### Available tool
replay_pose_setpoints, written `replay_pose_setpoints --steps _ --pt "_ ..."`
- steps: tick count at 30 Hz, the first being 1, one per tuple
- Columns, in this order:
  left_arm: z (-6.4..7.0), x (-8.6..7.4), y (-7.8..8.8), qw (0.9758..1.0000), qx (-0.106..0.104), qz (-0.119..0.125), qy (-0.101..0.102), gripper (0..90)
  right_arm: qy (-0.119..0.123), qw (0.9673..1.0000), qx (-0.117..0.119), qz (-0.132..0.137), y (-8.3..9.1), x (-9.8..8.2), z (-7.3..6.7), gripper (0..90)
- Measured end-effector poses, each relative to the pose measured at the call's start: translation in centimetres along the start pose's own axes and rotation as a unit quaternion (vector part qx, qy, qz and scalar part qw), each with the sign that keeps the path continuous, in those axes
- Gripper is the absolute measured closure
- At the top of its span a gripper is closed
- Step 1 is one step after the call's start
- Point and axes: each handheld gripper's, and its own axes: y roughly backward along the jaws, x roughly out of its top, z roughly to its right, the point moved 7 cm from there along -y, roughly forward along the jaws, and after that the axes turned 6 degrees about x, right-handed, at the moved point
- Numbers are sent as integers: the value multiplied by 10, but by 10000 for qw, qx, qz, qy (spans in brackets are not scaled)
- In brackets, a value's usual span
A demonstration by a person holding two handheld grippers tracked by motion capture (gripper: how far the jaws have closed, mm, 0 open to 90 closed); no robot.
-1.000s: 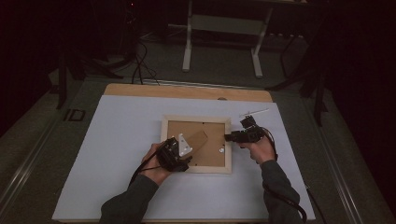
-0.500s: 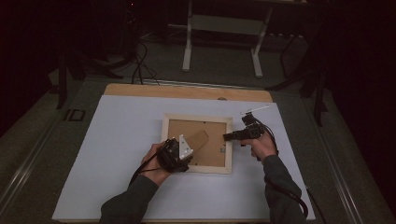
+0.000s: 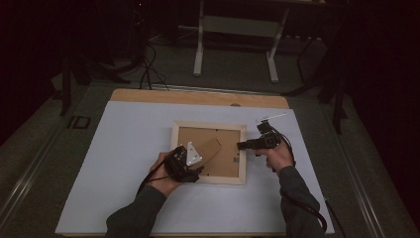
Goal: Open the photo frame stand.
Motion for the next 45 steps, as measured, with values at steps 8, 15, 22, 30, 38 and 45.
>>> replay_pose_setpoints --steps 8,15,22,30,38,45 --pt "-4 2 1 9994 -243 -38 228 352 -8 10000 -33 54 0 -1 0 567" --pt "-14 2 -1 9919 -853 -190 922 302 28 10000 -56 78 1 -1 -1 567" --pt "-24 4 2 9687 -1711 -166 1793 357 99 9999 -78 105 2 -1 -3 567" --pt "-23 -1 -5 9549 -2105 -516 2028 409 188 9996 -106 159 5 -2 -6 568" --pt "-18 -2 -5 9574 -2172 -643 1790 545 270 9993 -124 233 7 -3 -9 569" --pt "-16 0 -4 9605 -2139 -588 1680 560 330 9989 -170 293 9 -2 -11 574"
